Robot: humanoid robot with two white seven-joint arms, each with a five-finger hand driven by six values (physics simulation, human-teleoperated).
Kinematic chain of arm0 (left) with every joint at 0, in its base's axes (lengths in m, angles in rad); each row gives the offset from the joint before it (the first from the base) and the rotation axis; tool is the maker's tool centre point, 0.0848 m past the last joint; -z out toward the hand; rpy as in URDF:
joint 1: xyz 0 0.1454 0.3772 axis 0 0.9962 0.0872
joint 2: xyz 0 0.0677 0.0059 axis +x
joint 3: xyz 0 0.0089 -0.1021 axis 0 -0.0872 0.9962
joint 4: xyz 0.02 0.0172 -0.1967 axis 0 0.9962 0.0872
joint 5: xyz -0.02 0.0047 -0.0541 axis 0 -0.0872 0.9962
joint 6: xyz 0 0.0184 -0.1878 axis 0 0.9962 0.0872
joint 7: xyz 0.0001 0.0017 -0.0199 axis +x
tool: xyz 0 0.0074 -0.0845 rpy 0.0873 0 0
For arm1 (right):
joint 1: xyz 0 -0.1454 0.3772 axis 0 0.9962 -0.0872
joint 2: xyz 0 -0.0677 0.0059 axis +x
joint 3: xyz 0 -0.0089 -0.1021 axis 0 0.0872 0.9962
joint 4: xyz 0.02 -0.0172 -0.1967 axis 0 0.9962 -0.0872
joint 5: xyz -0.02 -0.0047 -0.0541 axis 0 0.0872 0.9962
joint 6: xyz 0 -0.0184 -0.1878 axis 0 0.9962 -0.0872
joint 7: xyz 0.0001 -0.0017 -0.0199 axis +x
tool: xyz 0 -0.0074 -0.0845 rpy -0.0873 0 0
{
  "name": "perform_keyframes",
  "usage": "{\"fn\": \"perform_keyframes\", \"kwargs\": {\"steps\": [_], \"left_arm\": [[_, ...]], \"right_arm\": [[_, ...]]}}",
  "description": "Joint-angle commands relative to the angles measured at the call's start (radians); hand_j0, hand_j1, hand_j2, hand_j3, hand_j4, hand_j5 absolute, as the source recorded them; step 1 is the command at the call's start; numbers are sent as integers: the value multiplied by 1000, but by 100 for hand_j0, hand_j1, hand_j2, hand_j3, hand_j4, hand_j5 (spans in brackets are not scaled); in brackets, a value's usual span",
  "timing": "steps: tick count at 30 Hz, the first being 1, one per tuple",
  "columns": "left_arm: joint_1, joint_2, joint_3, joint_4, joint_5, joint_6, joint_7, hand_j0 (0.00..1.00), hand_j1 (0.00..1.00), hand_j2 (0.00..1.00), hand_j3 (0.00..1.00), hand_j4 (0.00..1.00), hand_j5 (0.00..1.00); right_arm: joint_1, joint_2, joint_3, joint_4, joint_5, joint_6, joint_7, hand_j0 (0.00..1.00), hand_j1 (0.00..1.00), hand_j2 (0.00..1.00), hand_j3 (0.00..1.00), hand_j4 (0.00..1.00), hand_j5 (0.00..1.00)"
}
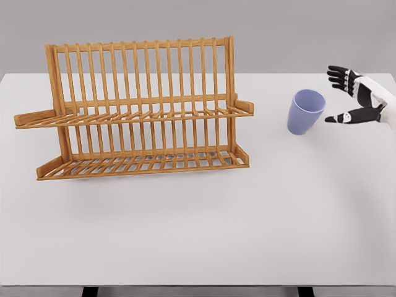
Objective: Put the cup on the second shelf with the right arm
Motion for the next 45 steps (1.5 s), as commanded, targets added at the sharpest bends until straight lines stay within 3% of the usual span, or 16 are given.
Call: {"fn": "perform_keyframes", "kwargs": {"steps": [1,9,15,45], "left_arm": [[0,0,0,0,0,0,-1,100,100,100,100,100,100],[0,0,0,0,0,0,0,100,100,100,100,100,100],[0,0,0,0,0,0,0,100,100,100,100,100,100],[0,0,0,0,0,0,0,100,100,100,100,100,100]], "right_arm": [[0,8,-1,19,-6,0,0,100,100,100,100,100,100],[3,9,7,22,-3,0,0,100,100,100,100,100,100],[2,49,5,56,5,0,0,100,100,100,100,100,100],[-5,92,7,49,6,-1,0,100,100,100,100,100,100]]}}
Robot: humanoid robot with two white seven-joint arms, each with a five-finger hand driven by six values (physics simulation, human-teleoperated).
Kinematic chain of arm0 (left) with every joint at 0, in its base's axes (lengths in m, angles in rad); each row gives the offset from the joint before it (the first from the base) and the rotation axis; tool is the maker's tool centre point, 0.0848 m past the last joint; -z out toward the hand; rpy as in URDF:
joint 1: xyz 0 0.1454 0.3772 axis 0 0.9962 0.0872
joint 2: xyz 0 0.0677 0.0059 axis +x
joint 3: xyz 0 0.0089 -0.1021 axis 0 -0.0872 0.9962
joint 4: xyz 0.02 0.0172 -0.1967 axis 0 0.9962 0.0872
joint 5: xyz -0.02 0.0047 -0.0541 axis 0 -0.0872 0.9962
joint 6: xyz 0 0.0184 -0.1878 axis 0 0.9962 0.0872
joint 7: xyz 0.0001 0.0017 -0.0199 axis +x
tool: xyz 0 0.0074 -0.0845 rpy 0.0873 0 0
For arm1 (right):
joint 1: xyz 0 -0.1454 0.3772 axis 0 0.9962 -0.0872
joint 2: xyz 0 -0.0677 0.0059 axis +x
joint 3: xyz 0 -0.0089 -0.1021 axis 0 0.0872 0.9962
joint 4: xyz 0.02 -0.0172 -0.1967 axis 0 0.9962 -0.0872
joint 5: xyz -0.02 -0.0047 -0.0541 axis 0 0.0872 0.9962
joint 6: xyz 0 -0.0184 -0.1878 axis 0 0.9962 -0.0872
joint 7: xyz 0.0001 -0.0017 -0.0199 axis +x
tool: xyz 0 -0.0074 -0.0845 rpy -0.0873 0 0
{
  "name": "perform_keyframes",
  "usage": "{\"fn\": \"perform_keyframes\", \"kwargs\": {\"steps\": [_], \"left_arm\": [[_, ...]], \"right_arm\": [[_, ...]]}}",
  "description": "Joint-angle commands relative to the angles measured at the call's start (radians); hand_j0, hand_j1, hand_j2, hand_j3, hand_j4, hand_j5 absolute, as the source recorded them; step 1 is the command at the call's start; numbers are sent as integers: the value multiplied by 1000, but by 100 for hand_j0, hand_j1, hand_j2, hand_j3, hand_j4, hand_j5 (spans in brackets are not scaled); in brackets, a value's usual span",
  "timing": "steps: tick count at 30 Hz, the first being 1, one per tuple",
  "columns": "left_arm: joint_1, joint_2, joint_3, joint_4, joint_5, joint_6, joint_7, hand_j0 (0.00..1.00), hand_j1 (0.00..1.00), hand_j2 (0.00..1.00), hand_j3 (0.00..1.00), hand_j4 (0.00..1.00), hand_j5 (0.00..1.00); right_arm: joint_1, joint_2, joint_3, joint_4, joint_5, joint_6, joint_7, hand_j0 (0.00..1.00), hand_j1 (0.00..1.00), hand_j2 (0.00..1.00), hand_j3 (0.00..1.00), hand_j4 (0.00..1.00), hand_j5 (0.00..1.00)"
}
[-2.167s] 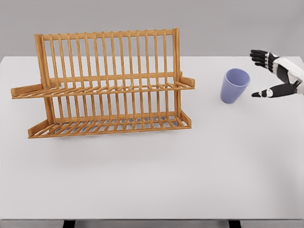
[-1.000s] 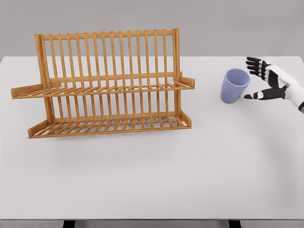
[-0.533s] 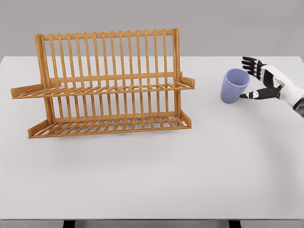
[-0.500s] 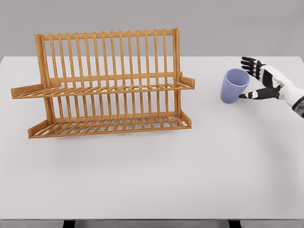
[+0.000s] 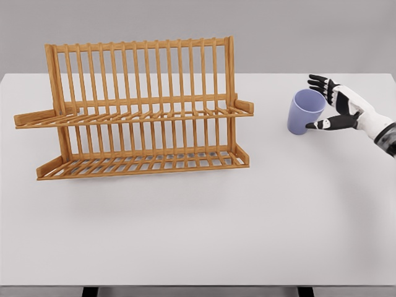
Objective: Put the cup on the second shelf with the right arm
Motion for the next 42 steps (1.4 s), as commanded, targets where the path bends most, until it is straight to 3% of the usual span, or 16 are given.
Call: {"fn": "perform_keyframes", "kwargs": {"steps": [1,29,32,34,42], "left_arm": [[0,0,0,0,0,0,0,100,100,100,100,100,100],[0,0,0,0,0,0,0,100,100,100,100,100,100],[0,0,0,0,0,0,0,100,100,100,100,100,100],[0,0,0,-1,0,0,0,100,100,100,100,100,100],[0,0,0,0,0,0,0,100,100,100,100,100,100]], "right_arm": [[0,1,0,-1,-6,1,0,100,100,100,100,100,100],[0,4,16,-4,-4,-1,0,99,99,99,99,99,99],[2,4,18,-4,-4,1,0,89,89,89,89,89,89],[0,4,18,-6,-6,1,0,72,72,72,72,72,72],[2,4,15,-17,-8,1,0,68,68,68,68,68,68]]}}
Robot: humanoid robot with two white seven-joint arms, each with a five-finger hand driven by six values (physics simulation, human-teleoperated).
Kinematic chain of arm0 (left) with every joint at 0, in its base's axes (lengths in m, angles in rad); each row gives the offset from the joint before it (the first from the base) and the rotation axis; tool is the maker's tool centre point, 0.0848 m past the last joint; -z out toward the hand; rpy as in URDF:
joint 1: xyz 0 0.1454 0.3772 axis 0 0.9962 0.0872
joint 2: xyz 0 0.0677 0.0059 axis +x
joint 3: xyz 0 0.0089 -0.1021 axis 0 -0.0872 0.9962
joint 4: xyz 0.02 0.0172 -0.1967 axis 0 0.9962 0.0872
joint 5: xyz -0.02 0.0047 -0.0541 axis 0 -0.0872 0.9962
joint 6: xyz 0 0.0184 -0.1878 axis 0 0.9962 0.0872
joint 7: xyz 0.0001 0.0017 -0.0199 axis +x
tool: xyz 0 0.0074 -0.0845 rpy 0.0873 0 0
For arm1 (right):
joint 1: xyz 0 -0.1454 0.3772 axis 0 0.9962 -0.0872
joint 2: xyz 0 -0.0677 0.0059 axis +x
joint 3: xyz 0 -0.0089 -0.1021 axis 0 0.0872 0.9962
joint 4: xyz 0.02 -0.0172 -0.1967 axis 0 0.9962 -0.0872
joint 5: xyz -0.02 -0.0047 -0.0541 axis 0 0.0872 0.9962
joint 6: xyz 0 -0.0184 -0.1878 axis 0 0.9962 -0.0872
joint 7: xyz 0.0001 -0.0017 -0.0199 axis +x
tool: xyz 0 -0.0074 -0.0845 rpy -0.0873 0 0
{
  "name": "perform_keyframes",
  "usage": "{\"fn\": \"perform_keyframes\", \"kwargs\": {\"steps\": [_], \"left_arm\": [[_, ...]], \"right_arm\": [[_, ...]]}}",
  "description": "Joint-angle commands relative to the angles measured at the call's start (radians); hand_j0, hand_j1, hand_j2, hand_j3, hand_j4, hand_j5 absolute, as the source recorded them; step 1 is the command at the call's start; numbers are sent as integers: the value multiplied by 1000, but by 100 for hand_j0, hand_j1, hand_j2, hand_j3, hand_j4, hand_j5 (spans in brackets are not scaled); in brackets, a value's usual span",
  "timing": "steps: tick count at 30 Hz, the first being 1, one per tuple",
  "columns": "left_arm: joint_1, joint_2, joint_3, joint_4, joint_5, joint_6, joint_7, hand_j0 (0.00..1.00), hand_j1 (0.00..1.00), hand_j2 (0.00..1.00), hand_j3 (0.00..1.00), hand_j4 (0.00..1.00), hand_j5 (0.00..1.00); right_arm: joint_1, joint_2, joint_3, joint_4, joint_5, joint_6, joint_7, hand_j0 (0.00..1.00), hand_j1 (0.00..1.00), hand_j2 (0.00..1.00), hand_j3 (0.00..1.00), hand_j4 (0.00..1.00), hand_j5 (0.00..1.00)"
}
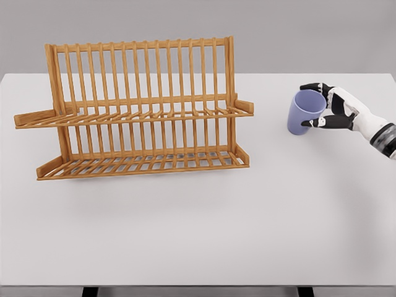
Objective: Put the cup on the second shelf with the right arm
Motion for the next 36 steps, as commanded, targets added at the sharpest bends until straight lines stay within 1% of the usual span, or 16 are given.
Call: {"fn": "perform_keyframes", "kwargs": {"steps": [1,2,5,7,9,12,15,17,19,20,24,27,30,35,36], "left_arm": [[0,0,0,0,0,0,0,100,100,100,100,100,100],[0,0,0,0,0,0,0,100,100,100,100,100,100],[0,0,0,0,0,0,0,100,100,100,100,100,100],[0,0,0,0,0,0,0,100,100,100,100,100,100],[0,0,0,0,0,0,-1,100,100,100,100,100,100],[0,0,0,0,0,0,0,100,100,100,100,100,100],[0,0,0,0,0,0,0,100,100,100,100,100,100],[0,0,0,0,0,0,0,100,100,100,100,100,100],[0,0,0,0,0,0,-1,100,100,100,100,100,100],[0,0,0,0,0,0,0,100,100,100,100,100,100],[0,0,0,0,0,0,0,100,100,100,100,100,100],[0,0,0,0,0,0,-1,100,100,100,100,100,100],[0,0,0,0,0,0,0,100,100,100,100,100,100],[0,0,0,0,0,0,-1,100,100,100,100,100,100],[0,0,0,0,0,0,0,100,100,100,100,100,100]], "right_arm": [[0,-2,-3,-21,-5,0,1,68,68,68,68,68,68],[3,-7,-6,-50,-5,6,1,68,68,68,68,68,68],[3,-10,-10,-64,-9,7,1,68,68,68,68,68,68],[3,-11,-10,-96,-12,10,1,68,68,68,68,68,68],[5,-11,-12,-111,-16,12,1,68,68,68,68,68,68],[14,-14,-13,-180,-18,32,1,68,68,68,68,68,68],[15,-16,-18,-219,-18,47,1,68,68,68,68,68,68],[15,-16,-18,-222,-16,52,1,68,68,68,68,68,68],[17,-39,-18,-269,-19,53,1,68,68,68,68,68,68],[17,-42,-18,-282,-19,55,1,68,68,68,68,68,68],[20,-43,-20,-288,-18,55,1,68,68,68,68,68,68],[21,-47,-18,-328,-18,53,1,68,68,68,68,68,68],[21,-47,-18,-332,-16,50,1,68,68,68,68,68,68],[20,-48,-18,-403,-7,47,1,68,68,68,68,68,68],[14,-59,-18,-415,-5,47,1,68,68,68,68,68,68]]}}
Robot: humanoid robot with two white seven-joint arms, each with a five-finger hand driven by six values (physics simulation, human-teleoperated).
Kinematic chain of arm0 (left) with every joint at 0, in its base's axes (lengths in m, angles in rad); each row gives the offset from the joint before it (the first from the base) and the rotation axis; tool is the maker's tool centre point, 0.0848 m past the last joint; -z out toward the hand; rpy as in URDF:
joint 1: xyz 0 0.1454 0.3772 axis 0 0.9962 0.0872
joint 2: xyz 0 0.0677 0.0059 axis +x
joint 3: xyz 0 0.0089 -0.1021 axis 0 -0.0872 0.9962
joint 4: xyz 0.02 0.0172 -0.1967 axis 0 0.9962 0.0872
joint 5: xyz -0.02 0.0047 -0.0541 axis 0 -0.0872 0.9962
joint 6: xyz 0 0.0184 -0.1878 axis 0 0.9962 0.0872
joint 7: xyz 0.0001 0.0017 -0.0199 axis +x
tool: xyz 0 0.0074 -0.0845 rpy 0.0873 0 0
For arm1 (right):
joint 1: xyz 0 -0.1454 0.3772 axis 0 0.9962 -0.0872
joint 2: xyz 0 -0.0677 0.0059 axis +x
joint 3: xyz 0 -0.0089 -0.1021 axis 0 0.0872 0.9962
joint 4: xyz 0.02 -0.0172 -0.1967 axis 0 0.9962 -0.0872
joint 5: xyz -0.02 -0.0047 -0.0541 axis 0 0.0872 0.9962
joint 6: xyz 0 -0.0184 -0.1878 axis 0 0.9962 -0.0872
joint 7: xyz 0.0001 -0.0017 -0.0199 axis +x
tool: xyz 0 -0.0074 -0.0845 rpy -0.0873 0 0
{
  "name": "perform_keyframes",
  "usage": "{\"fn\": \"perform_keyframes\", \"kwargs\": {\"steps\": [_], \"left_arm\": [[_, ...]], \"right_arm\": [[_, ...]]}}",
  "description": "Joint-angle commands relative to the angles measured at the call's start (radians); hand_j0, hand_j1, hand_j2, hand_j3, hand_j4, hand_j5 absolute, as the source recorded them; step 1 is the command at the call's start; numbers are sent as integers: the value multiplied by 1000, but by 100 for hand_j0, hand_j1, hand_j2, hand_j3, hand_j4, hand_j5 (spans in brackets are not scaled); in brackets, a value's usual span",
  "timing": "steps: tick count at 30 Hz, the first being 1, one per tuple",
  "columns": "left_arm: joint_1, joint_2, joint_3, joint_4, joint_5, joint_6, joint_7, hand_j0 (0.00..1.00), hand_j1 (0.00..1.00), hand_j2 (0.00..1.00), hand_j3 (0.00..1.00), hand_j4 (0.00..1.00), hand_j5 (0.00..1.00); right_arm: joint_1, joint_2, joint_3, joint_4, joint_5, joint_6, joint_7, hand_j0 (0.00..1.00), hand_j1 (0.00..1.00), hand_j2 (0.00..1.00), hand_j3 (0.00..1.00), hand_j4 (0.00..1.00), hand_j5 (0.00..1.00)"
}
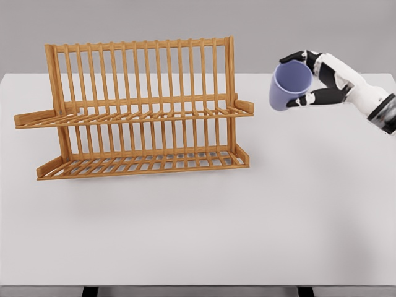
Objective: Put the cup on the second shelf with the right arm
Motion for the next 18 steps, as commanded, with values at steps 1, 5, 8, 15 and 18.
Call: {"fn": "perform_keyframes", "kwargs": {"steps": [1,5,8,15,18], "left_arm": [[0,0,0,0,0,0,-1,100,100,100,100,100,100],[0,0,0,0,0,0,-1,100,100,100,100,100,100],[0,0,0,0,0,0,0,100,100,100,100,100,100],[0,0,0,0,0,0,0,100,100,100,100,100,100],[0,0,0,-2,0,0,0,100,100,100,100,100,100]], "right_arm": [[-2,-17,0,-30,-4,0,0,68,68,68,68,68,68],[-6,-19,0,-51,-4,-3,0,68,68,68,68,68,68],[-8,-19,-2,-76,-4,0,0,68,68,68,68,68,68],[-28,-17,0,-143,-1,3,0,68,68,68,68,68,68],[-38,-17,0,-148,-1,3,0,68,68,68,68,68,68]]}}
